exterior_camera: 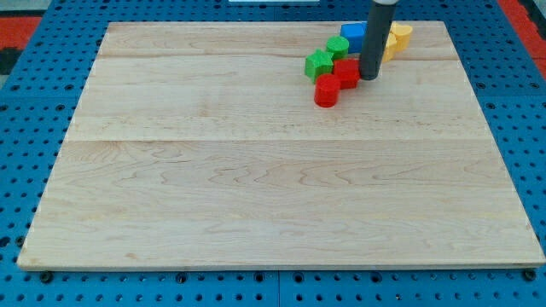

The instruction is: Separate the red blocks along with green star from the green circle

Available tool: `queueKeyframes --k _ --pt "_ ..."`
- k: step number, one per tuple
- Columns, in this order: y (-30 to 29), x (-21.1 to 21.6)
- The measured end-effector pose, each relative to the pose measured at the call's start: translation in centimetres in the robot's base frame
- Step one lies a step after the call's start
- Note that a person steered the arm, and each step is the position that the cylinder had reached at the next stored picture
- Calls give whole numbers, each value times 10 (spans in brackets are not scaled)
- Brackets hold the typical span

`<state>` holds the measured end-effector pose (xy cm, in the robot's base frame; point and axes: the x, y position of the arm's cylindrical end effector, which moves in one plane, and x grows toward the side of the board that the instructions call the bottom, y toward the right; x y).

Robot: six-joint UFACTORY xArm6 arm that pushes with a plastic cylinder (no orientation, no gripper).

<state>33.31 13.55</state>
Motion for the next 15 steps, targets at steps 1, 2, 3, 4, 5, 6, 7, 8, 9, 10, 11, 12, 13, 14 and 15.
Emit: queueKeyframes --k 1,2,3,4,5,6,7,8,9,10,11,12,13,14,15 --pt "-4 43" --pt "-85 77" --pt "-159 29" --pt "-155 -61" --pt "-126 -64" --pt "-26 -32" --pt "7 23" --pt "-2 27" --pt "-29 8" --pt "-35 -3" --pt "-81 1" --pt "-93 16" --pt "-61 17" --pt "-41 -12" --pt "36 -20"
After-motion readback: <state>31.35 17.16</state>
